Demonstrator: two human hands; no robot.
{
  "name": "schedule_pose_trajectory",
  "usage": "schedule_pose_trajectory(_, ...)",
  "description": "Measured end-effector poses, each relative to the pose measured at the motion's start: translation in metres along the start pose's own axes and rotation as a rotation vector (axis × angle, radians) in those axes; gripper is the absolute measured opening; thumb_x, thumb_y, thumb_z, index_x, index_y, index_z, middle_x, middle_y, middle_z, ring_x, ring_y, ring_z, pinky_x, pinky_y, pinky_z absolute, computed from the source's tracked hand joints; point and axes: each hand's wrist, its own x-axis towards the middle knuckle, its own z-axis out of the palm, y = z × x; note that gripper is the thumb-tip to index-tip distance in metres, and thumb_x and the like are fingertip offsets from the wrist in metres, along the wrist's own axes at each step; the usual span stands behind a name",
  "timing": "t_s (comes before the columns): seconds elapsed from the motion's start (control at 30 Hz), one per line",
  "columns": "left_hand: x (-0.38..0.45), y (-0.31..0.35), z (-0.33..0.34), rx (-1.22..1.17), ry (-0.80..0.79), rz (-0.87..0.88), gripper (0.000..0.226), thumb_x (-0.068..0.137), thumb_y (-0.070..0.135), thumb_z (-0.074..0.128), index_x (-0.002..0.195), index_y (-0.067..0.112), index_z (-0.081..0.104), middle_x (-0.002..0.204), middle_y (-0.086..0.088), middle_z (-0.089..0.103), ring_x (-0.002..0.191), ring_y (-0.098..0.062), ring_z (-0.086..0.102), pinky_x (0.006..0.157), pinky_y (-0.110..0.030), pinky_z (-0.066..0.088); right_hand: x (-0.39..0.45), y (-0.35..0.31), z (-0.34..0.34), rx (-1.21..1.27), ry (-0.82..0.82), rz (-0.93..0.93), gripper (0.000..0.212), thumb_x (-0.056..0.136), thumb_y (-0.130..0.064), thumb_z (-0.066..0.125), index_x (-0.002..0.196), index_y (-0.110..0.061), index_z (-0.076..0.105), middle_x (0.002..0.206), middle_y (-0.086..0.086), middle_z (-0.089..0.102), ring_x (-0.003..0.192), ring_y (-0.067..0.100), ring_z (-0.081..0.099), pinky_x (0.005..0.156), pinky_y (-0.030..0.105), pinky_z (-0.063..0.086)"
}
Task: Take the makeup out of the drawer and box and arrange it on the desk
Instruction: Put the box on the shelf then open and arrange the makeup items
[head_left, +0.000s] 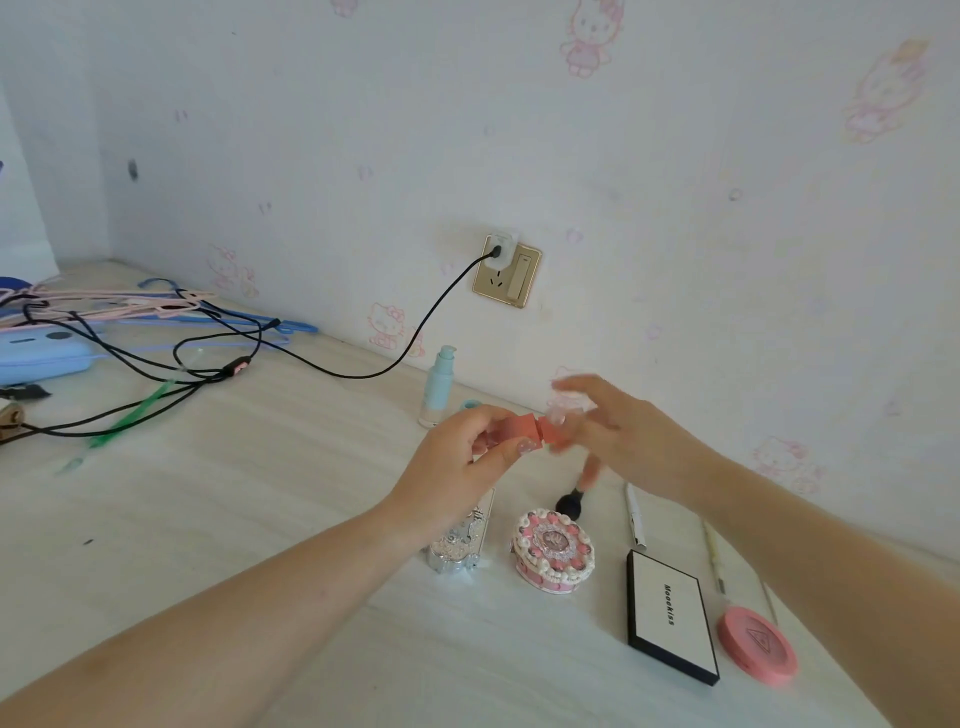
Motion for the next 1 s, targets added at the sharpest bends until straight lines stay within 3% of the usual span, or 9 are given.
schedule_pose_trajectory(0.07,-0.001,0.0,-0.002,0.0,-0.006,0.001,0.015,0.087,0.025,0.063,0.089,0.039,0.057,0.097,0.017,0.061,0.086,0.006,0.059,0.079,-0.006,0.041,0.001,-0.005,-0.002,-0.048,-0.033,0.07,0.05,0.088,-0.064,0.034,0.097,-0.024,0.063,0.069,-0.003,0.073,0.043,0.012,0.058,0.067,0.025,0.046)
schedule_pose_trajectory(0.13,-0.002,0.0,-0.005,0.007,-0.014,0.001,0.015,0.087,0.025,0.062,0.089,0.039,0.057,0.099,0.018,0.061,0.089,0.002,0.06,0.08,-0.007,0.041,0.001,-0.005,-0.002,-0.068,-0.02,0.056,0.052,0.091,-0.058,0.034,0.086,-0.016,0.065,0.058,-0.003,0.07,0.038,0.012,0.05,0.062,0.025,0.048)
schedule_pose_trajectory(0.27,-0.003,0.0,-0.011,0.001,-0.016,0.002,0.017,0.087,0.022,0.063,0.09,0.039,0.057,0.099,0.019,0.062,0.089,0.003,0.06,0.081,-0.01,0.044,-0.004,-0.001,-0.002,-0.08,0.012,-0.144,0.009,0.093,-0.03,0.053,0.097,-0.025,0.059,0.074,-0.012,0.068,0.052,0.013,0.062,0.064,0.022,0.048)
schedule_pose_trajectory(0.37,-0.004,0.0,-0.013,0.02,-0.042,-0.008,0.015,0.087,0.023,0.063,0.091,0.037,0.058,0.102,0.017,0.061,0.092,-0.002,0.06,0.082,-0.011,0.044,-0.007,0.0,-0.001,-0.179,0.016,-0.225,0.027,0.087,-0.015,0.062,0.096,-0.037,0.05,0.076,-0.026,0.063,0.067,0.005,0.066,0.065,0.014,0.044)
schedule_pose_trajectory(0.5,-0.007,0.001,-0.012,0.031,-0.045,-0.006,0.014,0.088,0.025,0.063,0.091,0.037,0.058,0.099,0.011,0.064,0.092,-0.002,0.06,0.083,-0.014,0.044,-0.006,-0.005,0.006,-0.161,0.032,-0.144,0.046,0.077,-0.036,0.072,0.109,-0.043,0.04,0.093,-0.026,0.058,0.072,0.002,0.064,0.072,0.017,0.047)
schedule_pose_trajectory(0.6,-0.008,0.0,-0.011,0.075,-0.046,-0.007,0.015,0.087,0.029,0.063,0.09,0.042,0.056,0.101,0.007,0.065,0.098,-0.006,0.06,0.088,-0.024,0.047,-0.003,-0.01,0.006,-0.118,0.011,-0.047,0.028,0.089,-0.052,0.046,0.104,-0.029,0.054,0.082,-0.012,0.069,0.065,0.009,0.068,0.071,0.021,0.047)
schedule_pose_trajectory(0.7,-0.008,-0.003,-0.013,0.114,-0.051,0.003,0.018,0.087,0.029,0.063,0.089,0.044,0.055,0.1,0.008,0.065,0.097,-0.004,0.059,0.089,-0.023,0.046,-0.003,-0.011,0.004,-0.142,-0.032,-0.047,0.035,0.093,-0.049,0.04,0.08,-0.023,0.06,0.074,-0.005,0.072,0.059,0.01,0.066,0.07,0.024,0.048)
schedule_pose_trajectory(0.83,-0.006,-0.005,-0.017,0.073,-0.04,-0.014,0.017,0.086,0.027,0.064,0.089,0.042,0.057,0.094,0.012,0.065,0.087,0.003,0.06,0.082,-0.018,0.046,0.0,-0.005,0.001,-0.145,0.041,-0.124,0.005,0.087,-0.036,0.06,0.089,-0.034,0.063,0.075,-0.011,0.064,0.062,0.008,0.053,0.067,0.026,0.045)
schedule_pose_trajectory(1.0,-0.004,-0.012,-0.027,-0.003,-0.016,-0.039,0.012,0.087,0.021,0.063,0.093,0.031,0.062,0.089,0.011,0.067,0.078,0.006,0.06,0.074,-0.011,0.045,-0.003,-0.001,-0.012,-0.135,0.141,-0.176,0.014,0.082,-0.027,0.069,0.087,-0.039,0.062,0.06,-0.031,0.056,0.057,0.001,0.041,0.057,0.006,0.036)
